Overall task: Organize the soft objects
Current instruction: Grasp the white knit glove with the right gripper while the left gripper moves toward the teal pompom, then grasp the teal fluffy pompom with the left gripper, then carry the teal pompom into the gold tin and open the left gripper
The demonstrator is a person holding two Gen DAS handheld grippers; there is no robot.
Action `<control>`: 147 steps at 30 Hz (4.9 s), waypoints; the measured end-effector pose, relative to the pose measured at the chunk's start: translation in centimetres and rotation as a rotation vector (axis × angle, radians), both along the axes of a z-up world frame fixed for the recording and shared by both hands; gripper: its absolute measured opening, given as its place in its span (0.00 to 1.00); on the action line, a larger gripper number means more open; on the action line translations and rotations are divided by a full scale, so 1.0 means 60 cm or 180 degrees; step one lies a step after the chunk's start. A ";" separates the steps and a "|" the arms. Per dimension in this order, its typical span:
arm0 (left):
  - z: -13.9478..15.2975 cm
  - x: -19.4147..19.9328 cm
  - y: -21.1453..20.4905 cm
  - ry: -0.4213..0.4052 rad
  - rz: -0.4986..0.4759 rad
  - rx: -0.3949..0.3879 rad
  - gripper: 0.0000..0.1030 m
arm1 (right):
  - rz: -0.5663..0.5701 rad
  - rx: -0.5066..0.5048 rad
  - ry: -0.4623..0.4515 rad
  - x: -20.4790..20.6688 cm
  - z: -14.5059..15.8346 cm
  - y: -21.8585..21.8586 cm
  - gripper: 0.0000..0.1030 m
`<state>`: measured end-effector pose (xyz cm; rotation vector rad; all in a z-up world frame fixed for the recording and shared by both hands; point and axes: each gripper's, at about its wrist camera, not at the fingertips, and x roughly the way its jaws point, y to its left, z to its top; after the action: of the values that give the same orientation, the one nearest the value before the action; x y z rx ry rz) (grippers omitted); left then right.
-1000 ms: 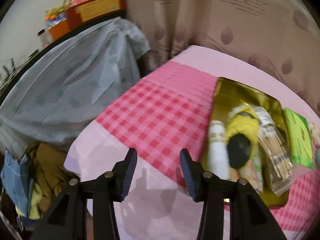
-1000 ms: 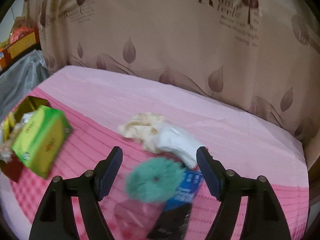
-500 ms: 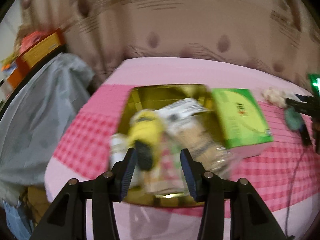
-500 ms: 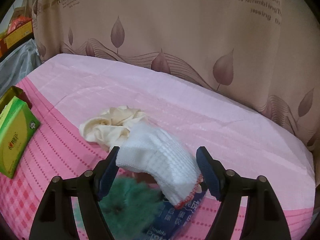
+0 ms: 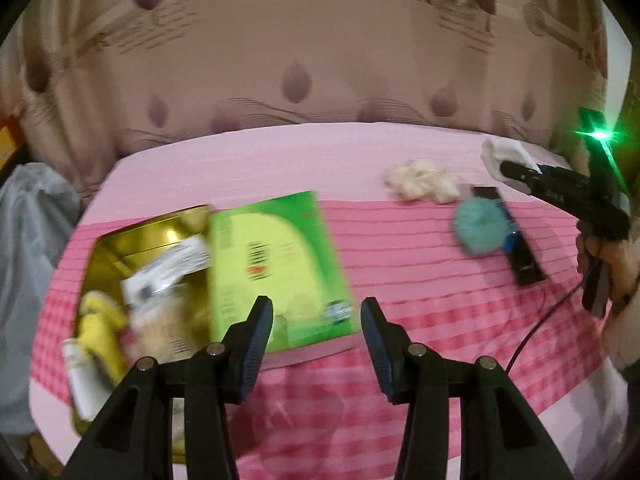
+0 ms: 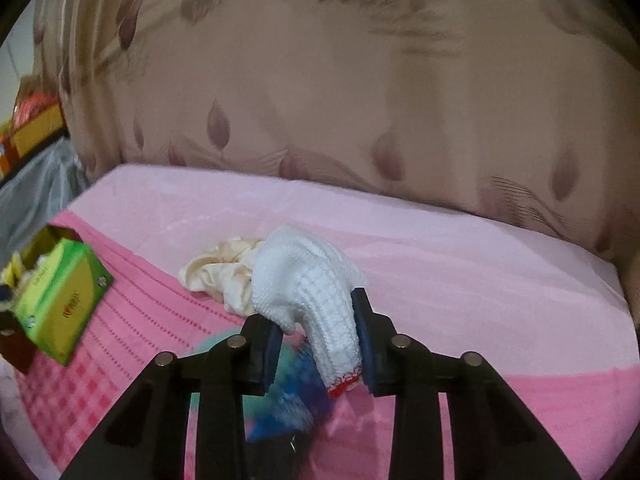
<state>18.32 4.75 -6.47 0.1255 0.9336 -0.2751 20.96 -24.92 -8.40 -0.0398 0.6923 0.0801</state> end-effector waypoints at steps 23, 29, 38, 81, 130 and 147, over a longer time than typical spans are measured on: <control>-0.071 0.129 -0.269 0.0499 -0.0585 -0.0182 0.57 | -0.1078 0.0181 0.0298 -0.193 -0.072 -0.201 0.30; -0.100 0.156 -0.291 0.0599 -0.0618 -0.0074 0.57 | -0.1082 0.0303 0.0294 -0.191 -0.072 -0.207 0.31; -0.137 0.163 -0.300 0.0693 -0.0580 0.0014 0.42 | -0.1084 0.0275 0.0315 -0.185 -0.074 -0.203 0.35; 0.094 0.018 0.036 0.0020 0.0415 0.0098 0.11 | -0.1094 0.0096 0.0361 -0.180 -0.078 -0.196 0.37; 0.042 0.015 0.250 0.0024 0.1204 0.0439 0.43 | -0.1082 -0.0144 0.0428 -0.176 -0.073 -0.190 0.39; -0.015 -0.087 0.339 0.0014 0.1580 0.0625 0.45 | -0.1110 -0.0476 0.0488 -0.166 -0.076 -0.173 0.38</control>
<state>13.10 25.10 -7.37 0.0700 0.9638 0.2759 11.00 -35.30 -12.98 -0.0560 0.8485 -0.3063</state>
